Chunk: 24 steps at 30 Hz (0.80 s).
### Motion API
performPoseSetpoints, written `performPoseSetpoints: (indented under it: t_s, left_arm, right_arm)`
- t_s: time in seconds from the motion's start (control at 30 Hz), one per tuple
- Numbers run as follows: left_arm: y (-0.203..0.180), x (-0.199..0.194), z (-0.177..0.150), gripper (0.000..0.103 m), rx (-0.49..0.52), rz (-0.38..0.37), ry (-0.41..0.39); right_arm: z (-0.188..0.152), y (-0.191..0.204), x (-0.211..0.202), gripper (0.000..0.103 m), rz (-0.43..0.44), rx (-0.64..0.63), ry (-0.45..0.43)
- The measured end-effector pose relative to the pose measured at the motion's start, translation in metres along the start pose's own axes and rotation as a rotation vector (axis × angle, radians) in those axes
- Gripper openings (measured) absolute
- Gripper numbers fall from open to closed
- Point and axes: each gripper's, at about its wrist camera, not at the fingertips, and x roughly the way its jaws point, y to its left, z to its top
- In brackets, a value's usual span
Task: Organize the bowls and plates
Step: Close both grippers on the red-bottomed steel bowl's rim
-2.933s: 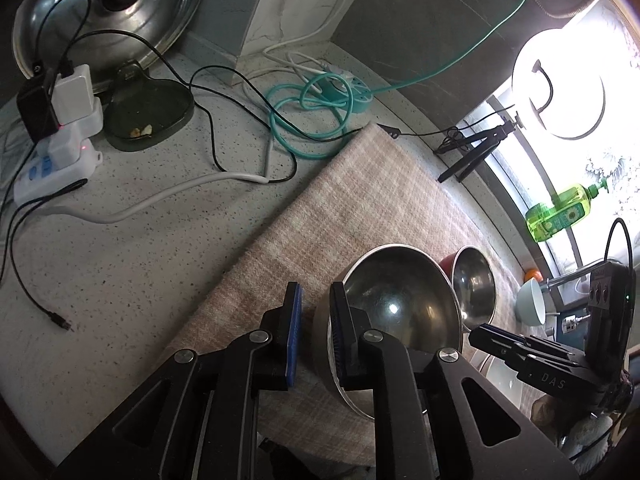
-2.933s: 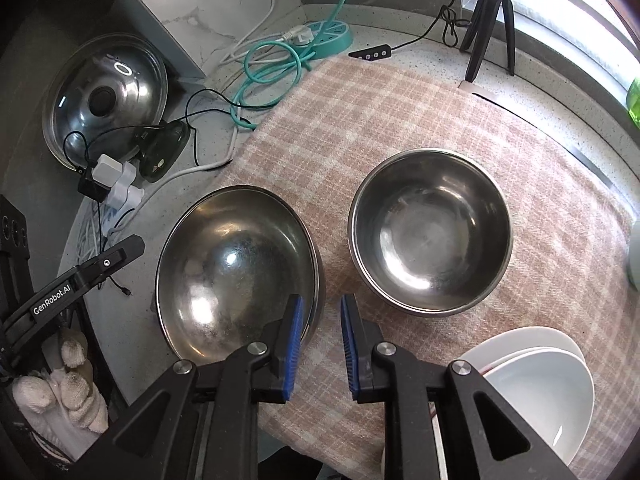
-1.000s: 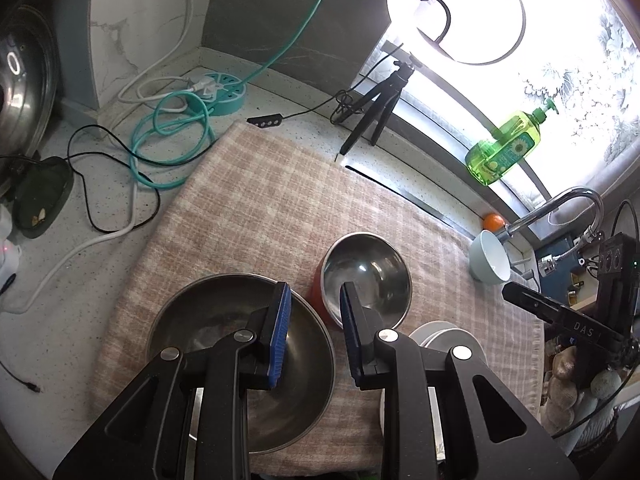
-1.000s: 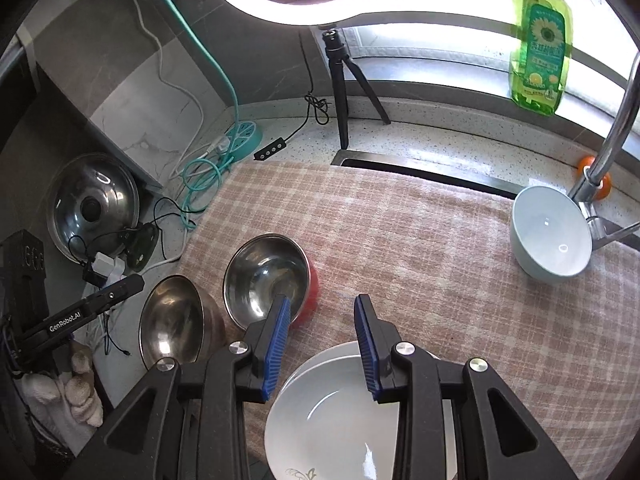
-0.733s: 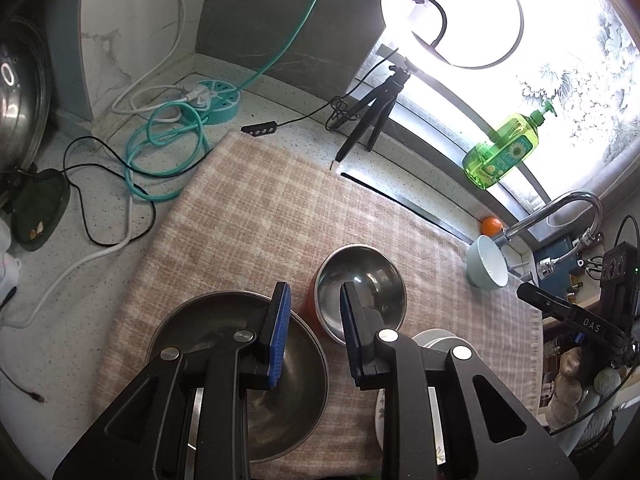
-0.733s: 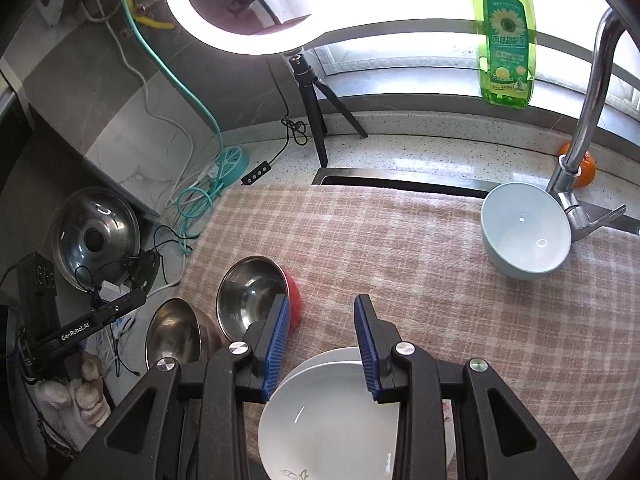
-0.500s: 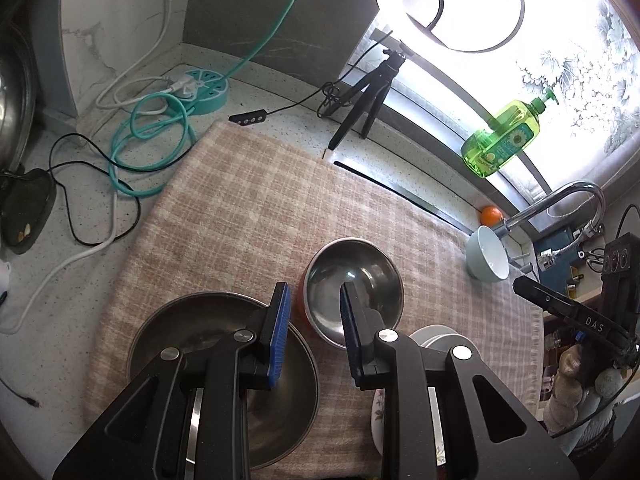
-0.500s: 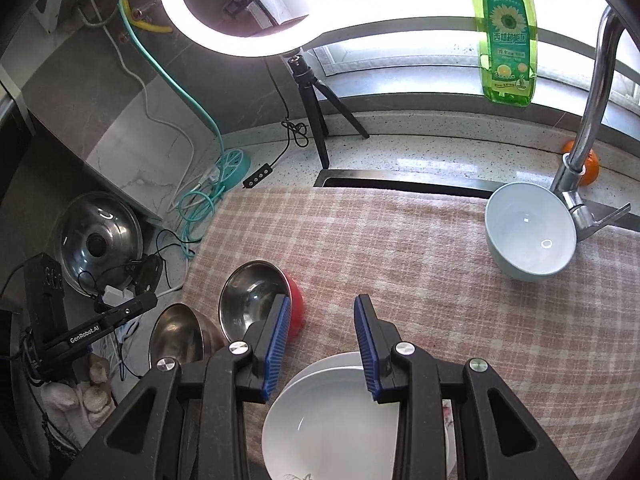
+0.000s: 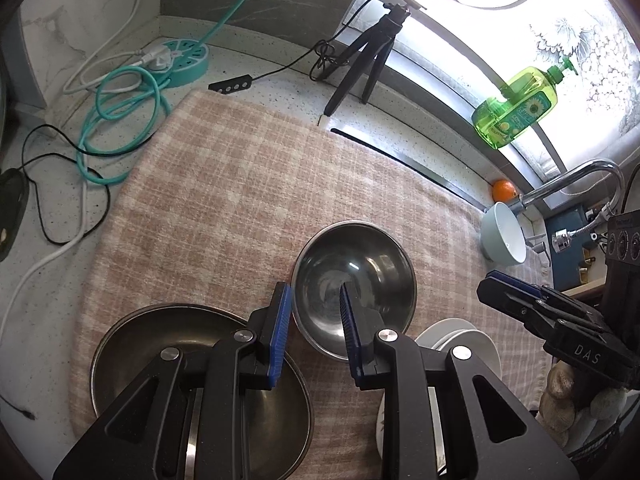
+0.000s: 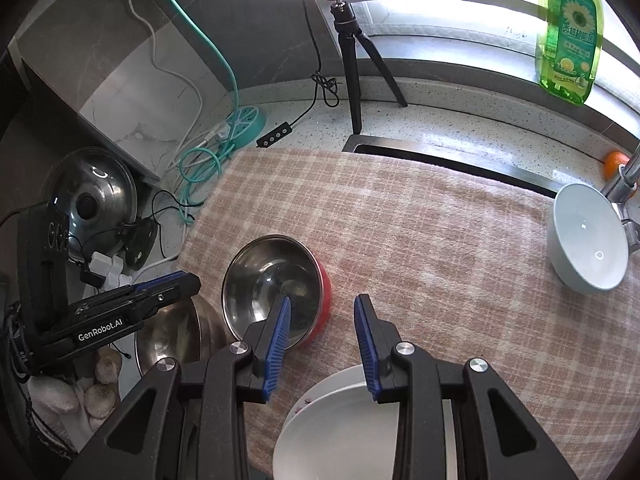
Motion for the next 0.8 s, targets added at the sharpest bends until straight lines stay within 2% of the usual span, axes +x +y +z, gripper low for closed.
performPoseSetpoints:
  t_s: [0.37,0.43,0.63,0.8]
  left_arm:
    - [0.006,0.020,0.013,0.023,-0.010,-0.006,0.063]
    - [0.005,0.023,0.014,0.019,0.006,0.002,0.077]
    - [0.007,0.034,0.013,0.018,0.034,0.036,0.107]
    - [0.008,0.040,0.012,0.013,0.035,0.034,0.121]
  right_arm:
    - [0.011,-0.011,0.035,0.030,0.060,0.100,0.088]
    - [0.011,-0.010,0.039,0.030,0.058,0.101,0.094]
    - [0.012,-0.010,0.051,0.026,0.064,0.116,0.120]
    - [0.012,-0.009,0.056,0.023,0.061,0.119,0.127]
